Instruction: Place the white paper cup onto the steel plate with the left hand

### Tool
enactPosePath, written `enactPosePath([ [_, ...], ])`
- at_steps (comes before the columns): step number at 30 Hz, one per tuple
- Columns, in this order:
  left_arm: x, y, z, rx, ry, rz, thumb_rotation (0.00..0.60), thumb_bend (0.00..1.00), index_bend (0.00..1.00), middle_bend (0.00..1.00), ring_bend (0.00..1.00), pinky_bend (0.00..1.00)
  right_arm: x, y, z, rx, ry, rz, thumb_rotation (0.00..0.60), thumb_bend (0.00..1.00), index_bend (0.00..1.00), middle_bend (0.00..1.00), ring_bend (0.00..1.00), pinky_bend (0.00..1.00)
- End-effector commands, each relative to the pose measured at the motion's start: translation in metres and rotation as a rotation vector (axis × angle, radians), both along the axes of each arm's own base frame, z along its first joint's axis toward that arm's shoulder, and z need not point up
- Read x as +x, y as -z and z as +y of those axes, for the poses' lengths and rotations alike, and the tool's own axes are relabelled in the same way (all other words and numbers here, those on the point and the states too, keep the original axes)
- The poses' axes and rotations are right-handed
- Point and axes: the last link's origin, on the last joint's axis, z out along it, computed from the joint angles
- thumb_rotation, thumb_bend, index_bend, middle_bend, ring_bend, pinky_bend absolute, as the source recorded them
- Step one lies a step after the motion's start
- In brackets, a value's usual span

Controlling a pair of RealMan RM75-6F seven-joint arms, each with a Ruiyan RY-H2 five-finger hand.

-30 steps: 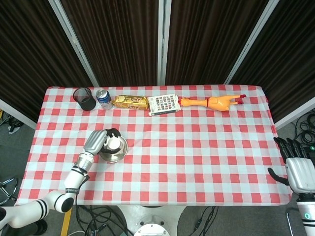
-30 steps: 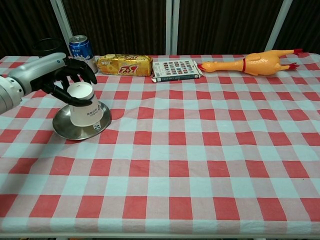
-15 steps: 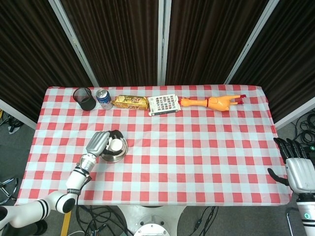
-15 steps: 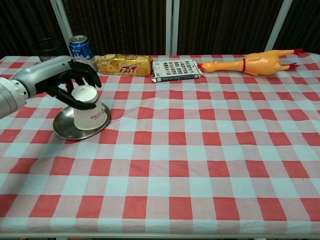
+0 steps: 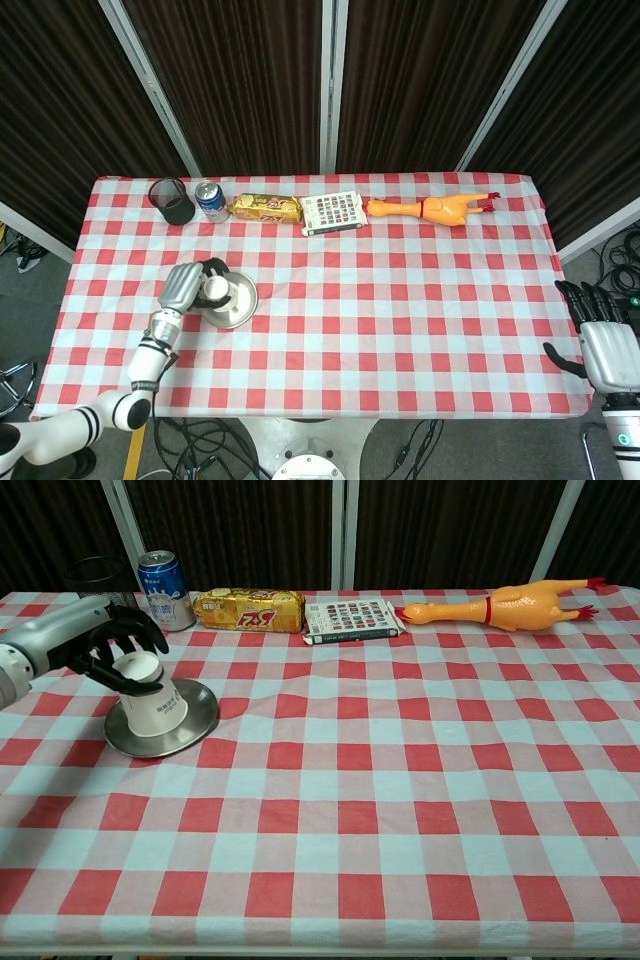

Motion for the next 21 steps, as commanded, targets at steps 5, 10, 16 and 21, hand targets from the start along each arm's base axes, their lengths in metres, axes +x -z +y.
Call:
enactPosePath([
  [5,0.010,0.009,-0.011,-0.046,0.013,-0.082,0.600,0.22,0.40,0.54,0.48,0.60,-0.001,0.000,0.002,0.000,0.002,-0.004,0.600,0.16,0.01,0.10,0.00,0.04],
  [10,0.013,0.008,-0.011,-0.042,0.036,-0.081,0.600,0.22,0.40,0.54,0.48,0.60,-0.001,-0.001,0.002,-0.003,0.002,-0.002,0.600,0.16,0.01,0.10,0.00,0.04],
  [16,-0.004,0.000,0.001,0.022,-0.013,-0.008,0.600,0.22,0.40,0.54,0.48,0.60,0.000,-0.001,0.002,-0.005,0.001,-0.005,0.600,0.16,0.01,0.10,0.00,0.04],
  [21,-0.003,-0.002,-0.004,0.025,-0.010,-0.026,0.600,0.22,0.40,0.54,0.48,0.60,-0.001,0.001,0.003,0.003,0.000,-0.006,0.600,0.16,0.01,0.10,0.00,0.04],
])
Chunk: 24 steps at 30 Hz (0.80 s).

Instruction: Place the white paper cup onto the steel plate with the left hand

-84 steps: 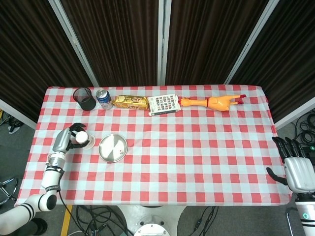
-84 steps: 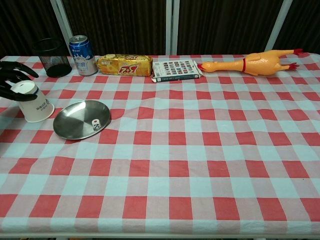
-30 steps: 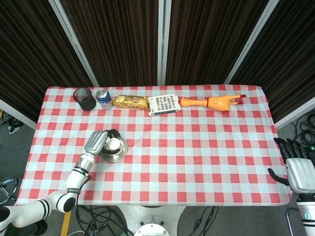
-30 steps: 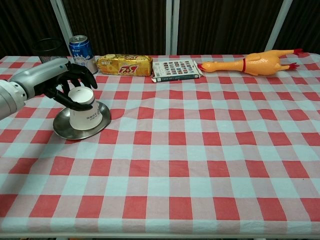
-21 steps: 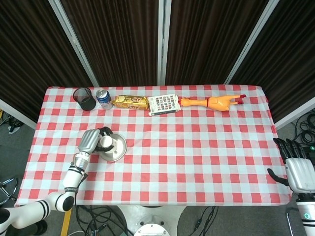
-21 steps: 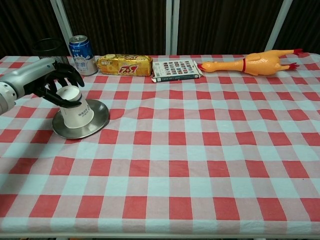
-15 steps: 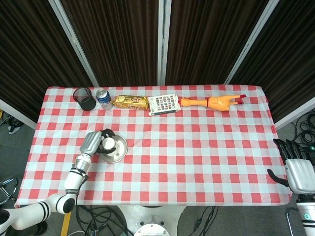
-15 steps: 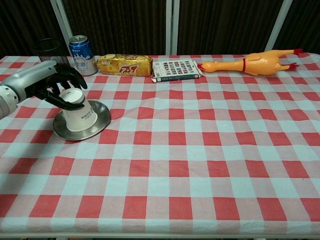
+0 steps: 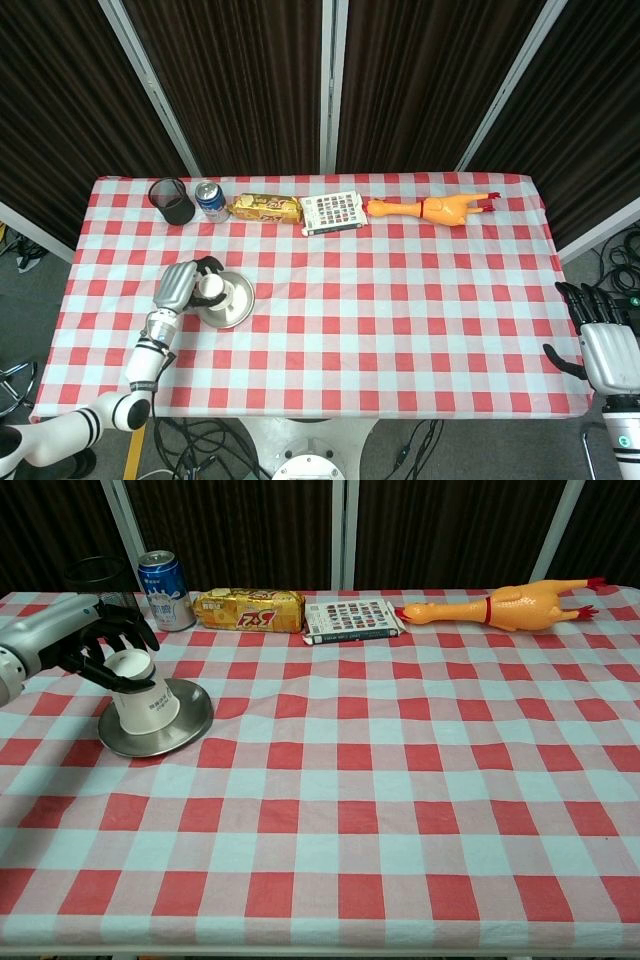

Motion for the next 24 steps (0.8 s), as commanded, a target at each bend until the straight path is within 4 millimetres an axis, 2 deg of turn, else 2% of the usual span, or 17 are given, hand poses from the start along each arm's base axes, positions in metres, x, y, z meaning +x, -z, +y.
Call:
enactPosePath([
  [1,0.007,0.001,-0.007,-0.025,0.018,-0.037,0.600,0.22,0.40,0.54,0.48,0.60,0.000,0.001,0.001,0.004,0.002,-0.001,0.600,0.16,0.01,0.10,0.00,0.04],
  [8,0.019,0.008,-0.012,-0.094,0.052,-0.053,0.600,0.22,0.40,0.54,0.48,0.60,0.000,-0.001,0.000,-0.002,0.004,0.001,0.600,0.16,0.01,0.10,0.00,0.04],
  [16,0.004,-0.004,0.007,-0.004,-0.015,-0.006,0.600,0.22,0.40,0.54,0.48,0.60,0.001,0.000,-0.001,0.001,0.000,0.002,0.600,0.16,0.01,0.10,0.00,0.04],
  [20,0.007,0.001,-0.002,-0.050,-0.004,-0.027,0.600,0.22,0.40,0.54,0.48,0.60,0.001,0.001,-0.001,0.005,0.000,0.000,0.600,0.16,0.01,0.10,0.00,0.04],
  [24,0.019,0.008,-0.015,-0.108,0.031,-0.072,0.600,0.22,0.40,0.54,0.48,0.60,0.000,0.001,-0.001,0.006,0.002,0.002,0.600,0.16,0.01,0.10,0.00,0.04],
])
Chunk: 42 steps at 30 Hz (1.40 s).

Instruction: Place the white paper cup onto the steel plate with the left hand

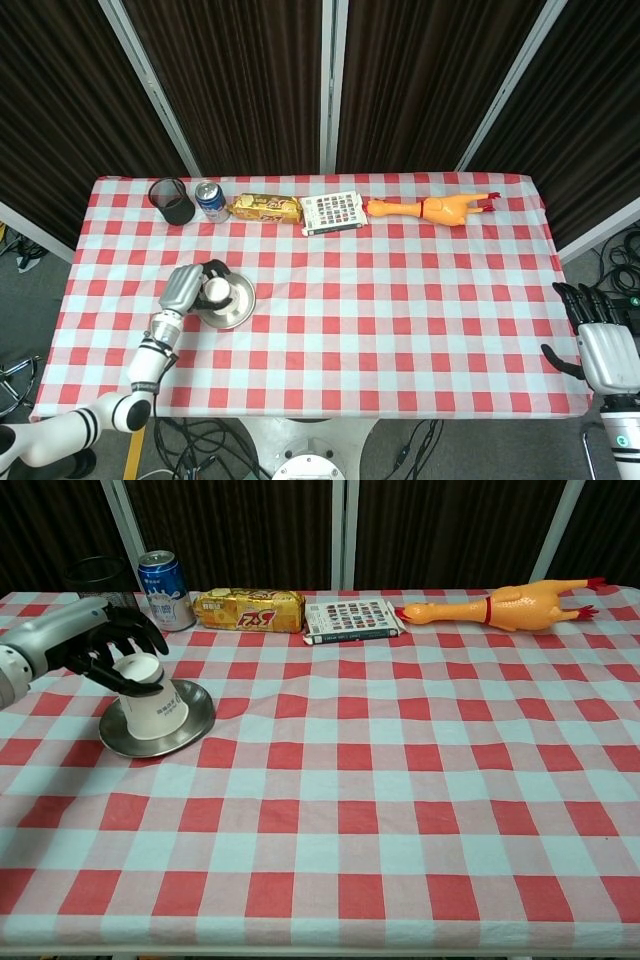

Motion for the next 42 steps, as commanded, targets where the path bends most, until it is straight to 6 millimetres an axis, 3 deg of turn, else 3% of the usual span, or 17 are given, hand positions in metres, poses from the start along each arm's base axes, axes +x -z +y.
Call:
enactPosePath([
  [1,0.009,0.005,-0.011,-0.042,0.036,-0.034,0.600,0.22,0.40,0.54,0.48,0.60,0.000,-0.001,0.000,-0.002,0.003,0.002,0.600,0.16,0.01,0.10,0.00,0.04],
  [5,0.008,0.001,-0.003,-0.002,0.036,-0.015,0.600,0.22,0.40,0.54,0.48,0.60,-0.001,-0.002,-0.001,-0.006,0.009,0.006,0.600,0.16,0.01,0.10,0.00,0.04],
  [11,-0.011,-0.006,0.014,0.073,-0.025,0.066,0.600,0.23,0.40,0.54,0.48,0.60,0.000,-0.002,-0.001,-0.006,0.006,0.004,0.600,0.16,0.01,0.10,0.00,0.04],
  [20,0.007,0.001,-0.008,-0.006,0.043,-0.003,0.600,0.23,0.40,0.54,0.48,0.60,-0.001,0.000,0.001,0.003,0.010,0.004,0.600,0.16,0.01,0.10,0.00,0.04],
  [29,-0.006,-0.009,0.014,0.082,-0.011,0.061,0.600,0.23,0.40,0.54,0.48,0.60,0.001,-0.002,0.001,-0.003,0.008,0.006,0.600,0.16,0.01,0.10,0.00,0.04],
  [38,0.007,0.002,-0.013,-0.019,0.045,0.016,0.600,0.23,0.40,0.53,0.48,0.60,0.000,0.002,0.002,0.012,0.010,0.002,0.600,0.16,0.01,0.10,0.00,0.04],
  [42,0.004,-0.001,-0.006,0.005,0.039,0.038,0.600,0.23,0.40,0.53,0.47,0.60,0.000,0.001,0.002,0.006,0.011,0.005,0.600,0.16,0.01,0.10,0.00,0.04],
])
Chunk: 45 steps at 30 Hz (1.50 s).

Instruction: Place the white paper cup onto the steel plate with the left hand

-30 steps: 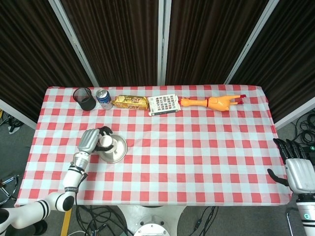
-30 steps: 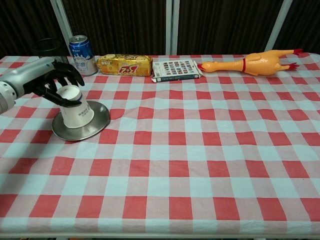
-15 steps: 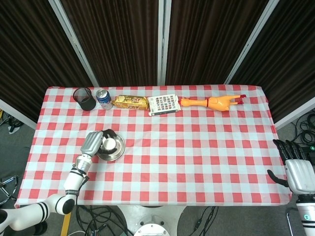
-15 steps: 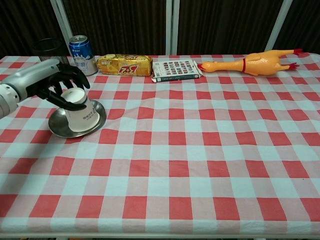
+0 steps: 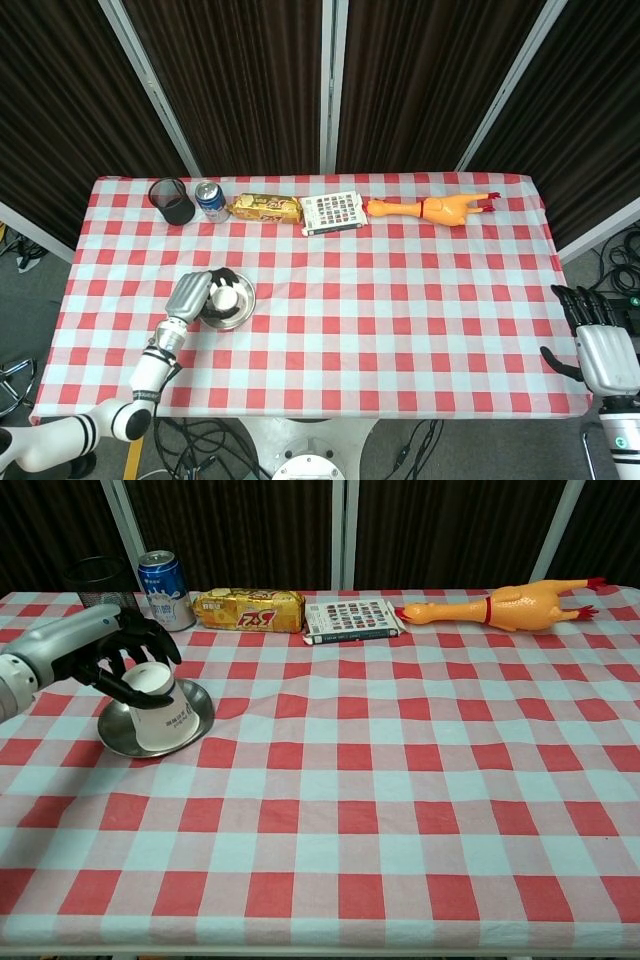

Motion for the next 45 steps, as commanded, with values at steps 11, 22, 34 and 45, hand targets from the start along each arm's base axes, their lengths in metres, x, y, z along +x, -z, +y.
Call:
enactPosePath([
  [11,-0.015,-0.008,0.012,0.038,-0.066,0.040,0.600,0.23,0.40,0.53,0.47,0.60,0.000,0.003,0.000,0.009,-0.001,-0.003,0.600,0.16,0.01,0.10,0.00,0.04],
  [22,-0.010,-0.008,0.018,0.057,-0.054,0.041,0.600,0.23,0.40,0.53,0.48,0.58,0.000,0.000,-0.001,0.001,0.002,0.002,0.600,0.16,0.01,0.10,0.00,0.04],
  [34,-0.004,-0.002,0.001,-0.026,-0.039,-0.007,0.600,0.23,0.40,0.53,0.47,0.58,0.000,0.003,0.000,0.008,-0.002,0.000,0.600,0.16,0.01,0.10,0.00,0.04],
  [45,-0.003,-0.042,0.022,0.121,-0.058,-0.112,0.600,0.23,0.40,0.53,0.47,0.58,0.003,-0.005,0.001,-0.022,-0.012,0.007,0.600,0.16,0.01,0.10,0.00,0.04],
])
